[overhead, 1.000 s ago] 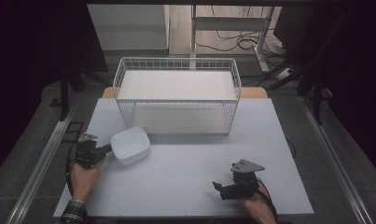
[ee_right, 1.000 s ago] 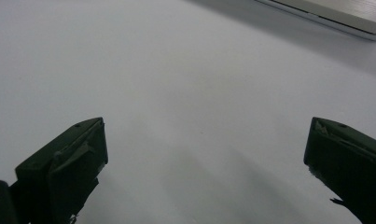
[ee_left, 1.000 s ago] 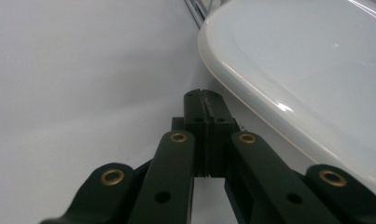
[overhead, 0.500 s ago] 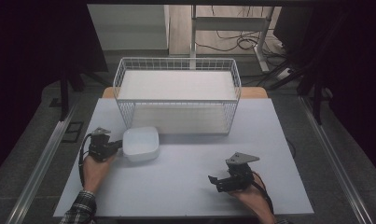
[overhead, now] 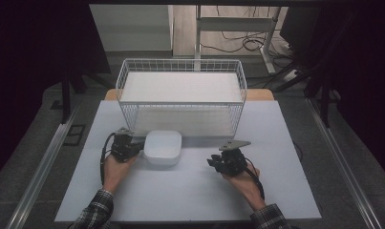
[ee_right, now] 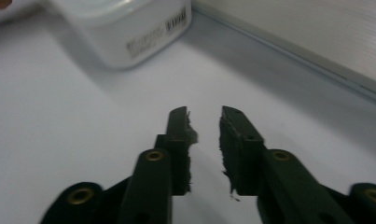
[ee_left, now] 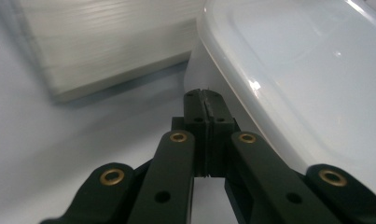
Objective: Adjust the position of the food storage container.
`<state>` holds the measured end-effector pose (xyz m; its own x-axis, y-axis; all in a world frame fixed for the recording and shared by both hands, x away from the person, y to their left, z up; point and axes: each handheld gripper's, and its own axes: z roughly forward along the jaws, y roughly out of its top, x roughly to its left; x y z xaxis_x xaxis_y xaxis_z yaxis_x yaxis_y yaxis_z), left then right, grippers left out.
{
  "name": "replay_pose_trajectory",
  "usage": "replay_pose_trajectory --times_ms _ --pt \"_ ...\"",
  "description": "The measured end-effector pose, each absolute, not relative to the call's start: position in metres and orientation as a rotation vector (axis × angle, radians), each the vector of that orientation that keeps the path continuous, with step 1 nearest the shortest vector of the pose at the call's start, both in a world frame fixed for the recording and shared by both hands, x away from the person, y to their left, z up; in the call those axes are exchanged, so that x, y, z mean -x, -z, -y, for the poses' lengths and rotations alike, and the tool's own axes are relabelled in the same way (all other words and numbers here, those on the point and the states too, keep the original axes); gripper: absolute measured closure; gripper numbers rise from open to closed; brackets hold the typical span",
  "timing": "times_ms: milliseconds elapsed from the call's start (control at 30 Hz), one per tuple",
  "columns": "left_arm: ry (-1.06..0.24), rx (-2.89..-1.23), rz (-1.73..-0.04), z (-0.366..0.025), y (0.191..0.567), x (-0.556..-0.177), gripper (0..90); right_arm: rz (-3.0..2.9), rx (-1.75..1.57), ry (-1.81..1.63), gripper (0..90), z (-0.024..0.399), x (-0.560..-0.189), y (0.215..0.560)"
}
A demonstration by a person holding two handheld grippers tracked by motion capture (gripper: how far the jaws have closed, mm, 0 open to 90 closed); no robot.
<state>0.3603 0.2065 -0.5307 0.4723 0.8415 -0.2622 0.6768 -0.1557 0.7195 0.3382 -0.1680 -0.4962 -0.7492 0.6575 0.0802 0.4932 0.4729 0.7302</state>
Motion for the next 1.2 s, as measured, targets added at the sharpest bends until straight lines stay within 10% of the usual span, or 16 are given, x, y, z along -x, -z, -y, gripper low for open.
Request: replay_pose_trajectory --times_ms 500,1200 --pt "-0.178 -1.968 -1.187 -0.150 0.537 -0.359 90.0 -2.458 -1.090 -1.114 88.8 0.137 -0.381 0.514" --pt "-0.155 -2.033 -1.107 -0.132 0.527 -0.310 89.9 -2.516 -1.053 -1.036 88.5 0.159 -0.341 0.509"
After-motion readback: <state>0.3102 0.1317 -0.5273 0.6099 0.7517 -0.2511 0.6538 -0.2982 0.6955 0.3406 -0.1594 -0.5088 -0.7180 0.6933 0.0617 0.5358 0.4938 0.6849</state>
